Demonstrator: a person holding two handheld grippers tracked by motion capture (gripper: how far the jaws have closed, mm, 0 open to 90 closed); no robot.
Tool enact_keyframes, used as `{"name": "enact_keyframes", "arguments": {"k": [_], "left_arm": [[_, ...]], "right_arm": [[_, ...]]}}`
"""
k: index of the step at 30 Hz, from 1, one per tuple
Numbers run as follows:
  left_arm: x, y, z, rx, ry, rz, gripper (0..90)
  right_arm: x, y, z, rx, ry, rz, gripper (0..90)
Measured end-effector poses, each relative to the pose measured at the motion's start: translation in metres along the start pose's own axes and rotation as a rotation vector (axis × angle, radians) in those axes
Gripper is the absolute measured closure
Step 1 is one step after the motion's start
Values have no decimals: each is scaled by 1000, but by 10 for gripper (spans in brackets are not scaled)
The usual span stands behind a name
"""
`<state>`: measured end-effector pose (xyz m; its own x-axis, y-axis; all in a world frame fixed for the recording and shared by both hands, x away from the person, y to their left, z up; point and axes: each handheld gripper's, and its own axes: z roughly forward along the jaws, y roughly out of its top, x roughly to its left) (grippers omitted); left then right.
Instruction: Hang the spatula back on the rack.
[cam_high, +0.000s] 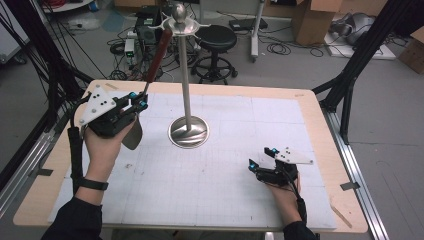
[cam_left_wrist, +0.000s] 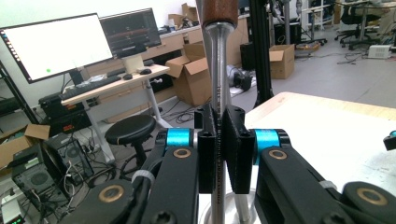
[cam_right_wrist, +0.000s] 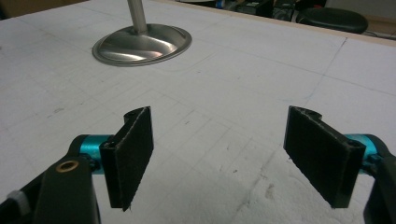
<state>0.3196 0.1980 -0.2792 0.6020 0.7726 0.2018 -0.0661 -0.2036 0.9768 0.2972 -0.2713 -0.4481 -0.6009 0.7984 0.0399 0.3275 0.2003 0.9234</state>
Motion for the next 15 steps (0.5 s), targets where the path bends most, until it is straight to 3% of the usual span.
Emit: {"name": "enact_keyframes", "arguments": {"k": [8,15], "left_arm": [[4,2,-4,-58,-1,-33,842],[5,0,-1,-43,-24,-45,842]], "right_arm": [[0,0,0,-3,0,-3,233],[0,0,0,-2,-2,-5,234]]}}
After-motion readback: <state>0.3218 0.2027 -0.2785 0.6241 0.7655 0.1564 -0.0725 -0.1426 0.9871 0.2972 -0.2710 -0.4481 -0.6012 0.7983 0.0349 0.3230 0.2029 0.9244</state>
